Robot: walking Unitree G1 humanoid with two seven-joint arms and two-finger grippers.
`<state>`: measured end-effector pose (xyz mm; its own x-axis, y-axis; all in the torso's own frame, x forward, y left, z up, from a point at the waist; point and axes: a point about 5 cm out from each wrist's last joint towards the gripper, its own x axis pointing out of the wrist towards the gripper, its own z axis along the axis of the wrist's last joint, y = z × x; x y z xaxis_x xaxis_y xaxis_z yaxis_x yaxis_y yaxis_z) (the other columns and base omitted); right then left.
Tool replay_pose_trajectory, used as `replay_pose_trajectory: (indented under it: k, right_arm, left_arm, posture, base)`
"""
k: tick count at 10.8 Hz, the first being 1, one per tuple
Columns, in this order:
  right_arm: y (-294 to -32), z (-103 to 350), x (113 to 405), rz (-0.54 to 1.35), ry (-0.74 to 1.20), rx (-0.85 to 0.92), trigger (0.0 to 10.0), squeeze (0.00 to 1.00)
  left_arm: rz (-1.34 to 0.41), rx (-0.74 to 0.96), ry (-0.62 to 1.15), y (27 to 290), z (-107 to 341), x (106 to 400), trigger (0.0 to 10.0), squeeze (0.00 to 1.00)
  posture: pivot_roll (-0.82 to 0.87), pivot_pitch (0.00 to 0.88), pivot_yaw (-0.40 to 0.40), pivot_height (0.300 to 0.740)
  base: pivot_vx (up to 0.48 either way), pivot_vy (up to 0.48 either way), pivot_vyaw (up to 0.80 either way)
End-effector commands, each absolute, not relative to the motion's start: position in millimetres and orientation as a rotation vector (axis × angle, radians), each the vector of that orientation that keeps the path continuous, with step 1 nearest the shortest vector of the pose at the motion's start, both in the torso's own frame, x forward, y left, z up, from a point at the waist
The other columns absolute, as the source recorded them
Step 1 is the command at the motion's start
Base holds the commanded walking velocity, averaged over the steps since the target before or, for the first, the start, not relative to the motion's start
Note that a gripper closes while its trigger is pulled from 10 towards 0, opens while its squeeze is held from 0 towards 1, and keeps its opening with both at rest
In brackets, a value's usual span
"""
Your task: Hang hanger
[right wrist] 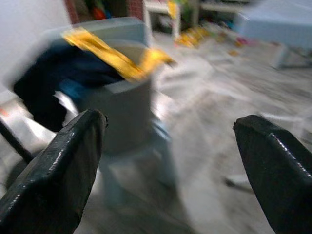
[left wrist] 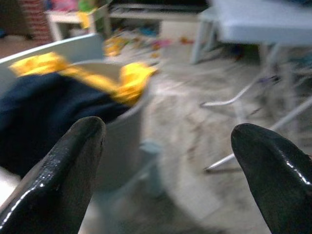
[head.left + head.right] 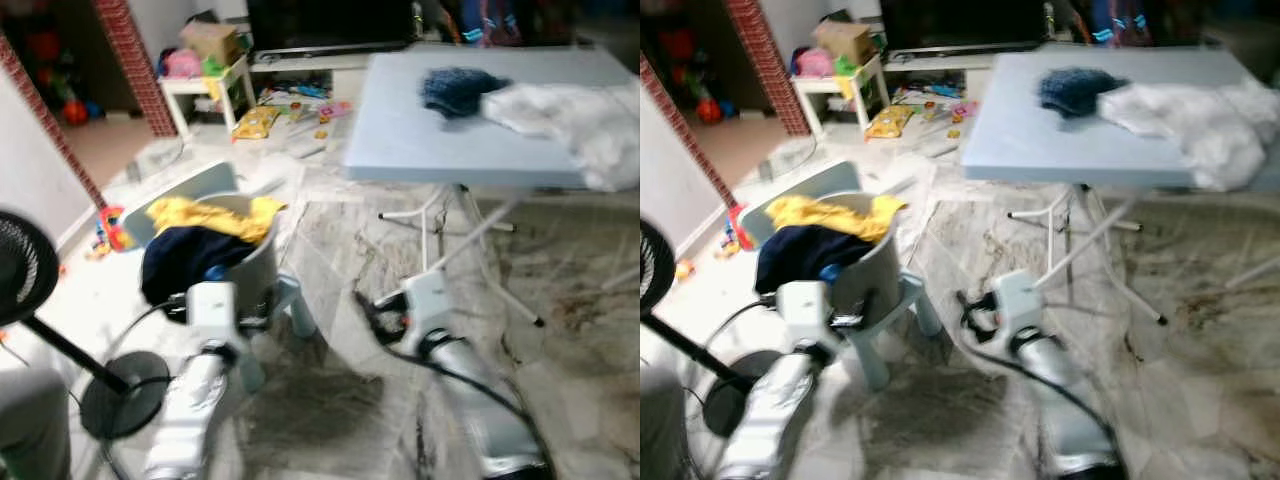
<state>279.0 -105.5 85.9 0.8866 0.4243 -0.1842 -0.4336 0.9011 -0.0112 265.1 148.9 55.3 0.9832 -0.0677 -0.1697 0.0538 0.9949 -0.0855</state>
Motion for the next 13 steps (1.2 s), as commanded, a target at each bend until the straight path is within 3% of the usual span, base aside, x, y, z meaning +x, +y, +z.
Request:
replay_pose_trajectory:
  k: [1, 7, 13]
  right_arm:
    - [-111.1, 91.3, 281.2, 0.416, 0.165, -0.048, 10.0, 0.00]
    - [-116.4, 93.1, 286.5, 0.367, 0.147, -0.086, 10.0, 0.00]
    - [-113.5, 89.8, 284.6, 0.364, 0.125, -0.169, 10.0, 0.00]
  left_arm:
    - [-0.055, -0.080, 0.156, 147.1, 60.3, 269.9, 10.0, 0.00]
    - [-0.005, -0.085, 0.141, 153.6, 62.4, 273.9, 10.0, 0.00]
    - [0.003, -0.131, 0.057, 163.7, 73.4, 273.7, 10.0, 0.00]
  posture:
    - [-0.19, 0.000, 0.086, 0.740]
    - [-0.19, 0.000, 0.092, 0.740]
    - [-0.18, 0.000, 0.088, 0.740]
  base:
    - [0.000, 0.480, 0.00]
    - [0.000, 0.480, 0.00]
    - [0.000, 0.000, 0.00]
